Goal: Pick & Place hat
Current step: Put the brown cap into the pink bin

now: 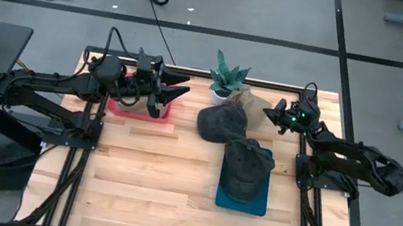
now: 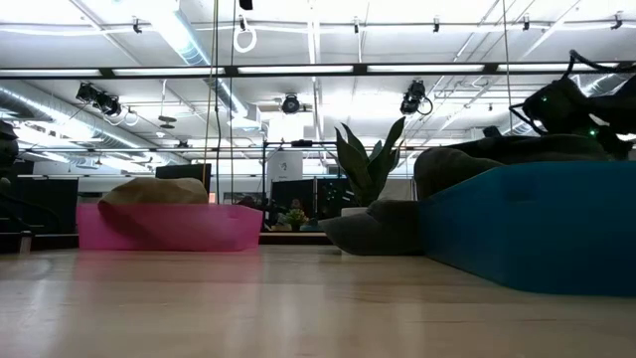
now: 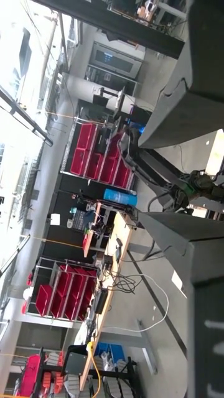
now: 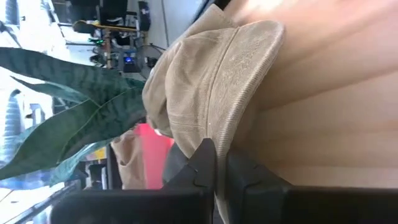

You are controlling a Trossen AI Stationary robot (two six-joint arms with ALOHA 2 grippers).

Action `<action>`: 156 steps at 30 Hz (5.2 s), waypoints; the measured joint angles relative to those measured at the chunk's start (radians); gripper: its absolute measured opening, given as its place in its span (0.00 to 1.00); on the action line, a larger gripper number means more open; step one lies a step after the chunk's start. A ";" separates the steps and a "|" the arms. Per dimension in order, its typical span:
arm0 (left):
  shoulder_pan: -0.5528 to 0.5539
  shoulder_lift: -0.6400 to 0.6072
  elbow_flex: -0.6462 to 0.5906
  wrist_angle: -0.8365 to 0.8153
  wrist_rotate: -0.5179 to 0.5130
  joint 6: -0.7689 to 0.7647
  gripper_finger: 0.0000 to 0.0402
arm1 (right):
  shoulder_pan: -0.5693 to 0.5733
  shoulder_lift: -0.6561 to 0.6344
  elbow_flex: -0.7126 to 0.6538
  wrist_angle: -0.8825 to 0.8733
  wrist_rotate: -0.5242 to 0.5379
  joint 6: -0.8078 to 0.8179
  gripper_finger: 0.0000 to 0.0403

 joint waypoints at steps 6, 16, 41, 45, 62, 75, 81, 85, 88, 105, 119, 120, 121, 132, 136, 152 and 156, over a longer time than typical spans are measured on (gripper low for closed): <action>0.000 0.000 0.000 0.000 0.000 0.000 0.45 | 0.000 -0.158 0.000 -0.126 0.047 -0.021 0.02; 0.002 0.000 0.000 0.000 0.000 0.013 0.45 | 0.000 -0.358 0.176 -0.585 0.164 -0.181 0.02; 0.003 0.000 0.000 0.000 0.000 0.035 0.45 | 0.022 -0.375 0.803 -1.268 0.312 -0.803 0.01; 0.003 0.000 0.000 0.000 0.000 0.035 0.45 | 0.044 -0.375 0.848 -1.288 0.282 -0.855 0.01; 0.003 0.000 0.000 0.000 -0.004 0.032 0.45 | 0.094 -0.375 1.023 -1.257 0.375 -0.996 0.01; 0.008 0.000 0.000 0.019 -0.083 -0.036 0.45 | 0.095 -0.368 1.136 -1.029 -0.042 -0.798 0.01; 0.021 0.000 0.000 0.110 -0.074 -0.214 0.45 | 0.095 -0.349 1.136 -0.907 -0.174 -0.724 0.01; 0.036 -0.001 0.000 0.139 -0.070 -0.393 0.45 | 0.095 -0.324 1.136 -0.873 -0.228 -0.711 0.01; 0.039 -0.001 0.000 0.165 -0.040 -0.398 0.45 | 0.095 -0.307 1.135 -0.862 -0.260 -0.713 0.01; 0.039 0.015 -0.001 0.155 -0.012 -0.325 0.84 | 0.217 -0.194 1.135 -0.698 -0.361 -0.710 0.01; 0.022 0.084 0.000 0.201 -0.002 -0.369 0.87 | 0.329 -0.055 1.134 -0.640 -0.287 -0.758 0.01; 0.023 0.087 0.001 0.206 0.003 -0.373 0.87 | 0.340 -0.044 1.134 -0.638 -0.276 -0.761 0.01; 0.023 0.088 0.000 0.206 0.014 -0.381 0.87 | 0.351 -0.033 1.134 -0.636 -0.268 -0.766 0.01; 0.022 0.105 0.000 0.240 0.034 -0.420 0.87 | 0.453 0.071 1.134 -0.523 -0.211 -0.757 0.01; 0.020 0.105 0.000 0.255 0.056 -0.395 0.86 | 0.466 0.103 1.134 -0.522 -0.196 -0.756 0.01; 0.011 0.105 0.000 0.244 0.078 -0.391 0.74 | 0.530 0.163 1.134 -0.408 -0.228 -0.672 0.01; 0.005 0.105 0.000 0.244 0.086 -0.359 0.74 | 0.541 0.176 1.134 -0.405 -0.228 -0.668 0.02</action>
